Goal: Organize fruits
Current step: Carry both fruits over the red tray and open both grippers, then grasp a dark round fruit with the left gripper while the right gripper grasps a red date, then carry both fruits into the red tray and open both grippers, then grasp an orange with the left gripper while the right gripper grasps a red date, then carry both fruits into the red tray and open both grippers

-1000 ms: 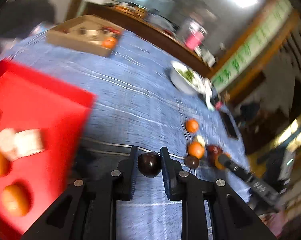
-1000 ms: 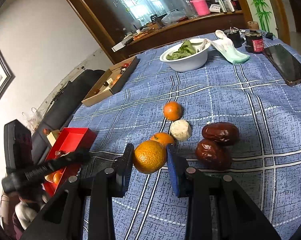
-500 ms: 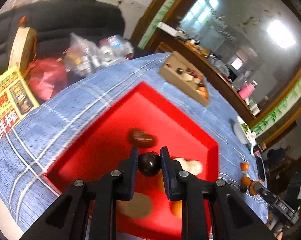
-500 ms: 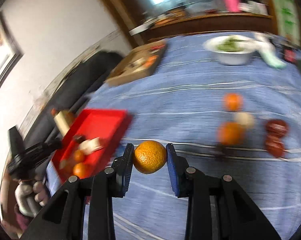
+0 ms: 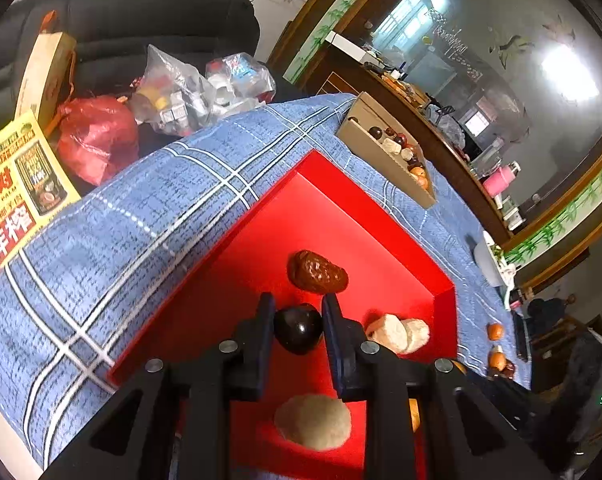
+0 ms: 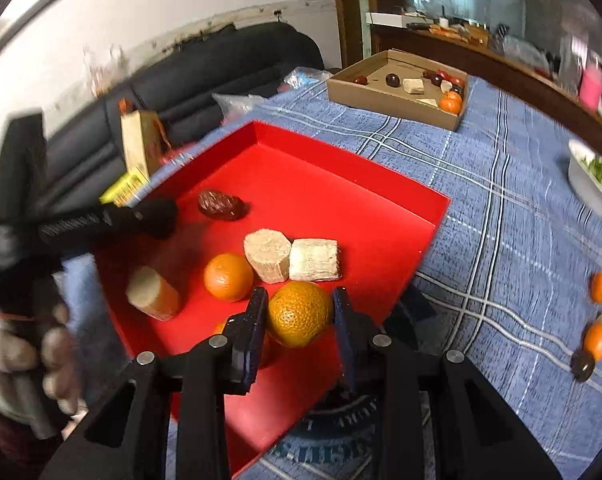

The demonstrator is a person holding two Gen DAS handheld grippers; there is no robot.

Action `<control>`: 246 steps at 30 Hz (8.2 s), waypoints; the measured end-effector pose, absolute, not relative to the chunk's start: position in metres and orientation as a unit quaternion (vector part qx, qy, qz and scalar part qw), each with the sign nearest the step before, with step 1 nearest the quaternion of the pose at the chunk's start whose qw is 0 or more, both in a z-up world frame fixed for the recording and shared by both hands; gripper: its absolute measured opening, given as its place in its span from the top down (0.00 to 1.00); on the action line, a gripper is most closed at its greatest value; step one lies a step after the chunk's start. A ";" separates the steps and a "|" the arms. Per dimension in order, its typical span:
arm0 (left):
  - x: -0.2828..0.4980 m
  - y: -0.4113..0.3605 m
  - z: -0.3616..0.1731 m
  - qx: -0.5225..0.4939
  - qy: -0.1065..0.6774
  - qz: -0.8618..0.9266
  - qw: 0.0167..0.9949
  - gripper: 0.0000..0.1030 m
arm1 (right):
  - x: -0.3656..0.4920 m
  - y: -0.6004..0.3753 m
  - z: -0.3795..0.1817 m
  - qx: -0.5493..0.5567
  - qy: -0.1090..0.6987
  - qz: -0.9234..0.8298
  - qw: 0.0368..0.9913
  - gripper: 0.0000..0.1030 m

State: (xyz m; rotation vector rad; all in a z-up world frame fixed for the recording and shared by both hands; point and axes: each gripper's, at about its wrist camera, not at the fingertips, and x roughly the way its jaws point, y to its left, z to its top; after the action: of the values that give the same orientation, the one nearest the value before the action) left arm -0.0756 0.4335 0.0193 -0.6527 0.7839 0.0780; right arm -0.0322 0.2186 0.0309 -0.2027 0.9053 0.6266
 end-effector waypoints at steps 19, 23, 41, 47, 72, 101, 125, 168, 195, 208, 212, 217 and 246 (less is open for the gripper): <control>-0.113 0.372 0.081 -0.280 0.339 -0.012 0.898 0.37 | -0.055 0.110 0.071 0.009 0.369 0.228 0.901 0.42; -0.117 0.338 0.096 -0.262 0.340 -0.055 0.902 0.37 | -0.060 0.041 0.076 0.031 0.362 0.167 0.917 0.39; -0.082 0.204 0.085 -0.162 0.425 -0.113 0.883 0.37 | -0.021 -0.144 0.040 0.105 0.400 0.042 0.910 0.39; -0.069 0.178 0.085 -0.100 0.422 -0.113 0.894 0.37 | 0.018 -0.120 0.016 0.074 0.424 0.057 0.901 0.40; 0.027 0.033 0.009 0.057 0.438 -0.211 0.872 0.76 | 0.029 -0.113 0.006 0.088 0.430 0.105 0.892 0.71; -0.088 0.288 0.080 -0.125 0.342 -0.045 0.930 0.76 | 0.007 -0.079 0.030 0.233 0.435 0.249 0.833 0.71; -0.066 0.416 0.048 -0.197 0.382 0.056 0.901 0.57 | 0.062 0.218 0.025 0.044 0.505 0.312 0.804 0.67; -0.119 0.289 0.094 -0.180 0.353 -0.024 0.918 0.53 | 0.060 -0.111 0.000 0.087 0.418 0.058 0.902 0.54; -0.038 0.169 0.062 -0.086 0.427 -0.116 0.893 0.53 | 0.043 -0.111 0.007 0.084 0.423 0.059 0.900 0.61; 0.046 0.024 0.022 0.038 0.437 -0.236 0.867 0.54 | 0.050 -0.146 0.005 0.227 0.431 0.109 0.866 0.61; 0.060 0.010 0.011 0.054 0.439 -0.231 0.867 0.54 | 0.051 -0.153 0.006 0.250 0.427 0.111 0.862 0.61; 0.059 0.014 0.012 0.052 0.441 -0.218 0.869 0.65 | 0.052 -0.152 0.006 0.258 0.428 0.123 0.857 0.61; -0.086 0.383 0.056 -0.187 0.356 0.063 0.913 0.65 | 0.030 -0.043 0.038 0.190 0.431 0.216 0.855 0.61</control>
State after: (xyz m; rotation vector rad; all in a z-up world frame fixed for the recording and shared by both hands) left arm -0.0858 0.3832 0.0563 -0.3858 0.7339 0.1305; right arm 0.0296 -0.0426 0.0377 0.4000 0.9068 0.4537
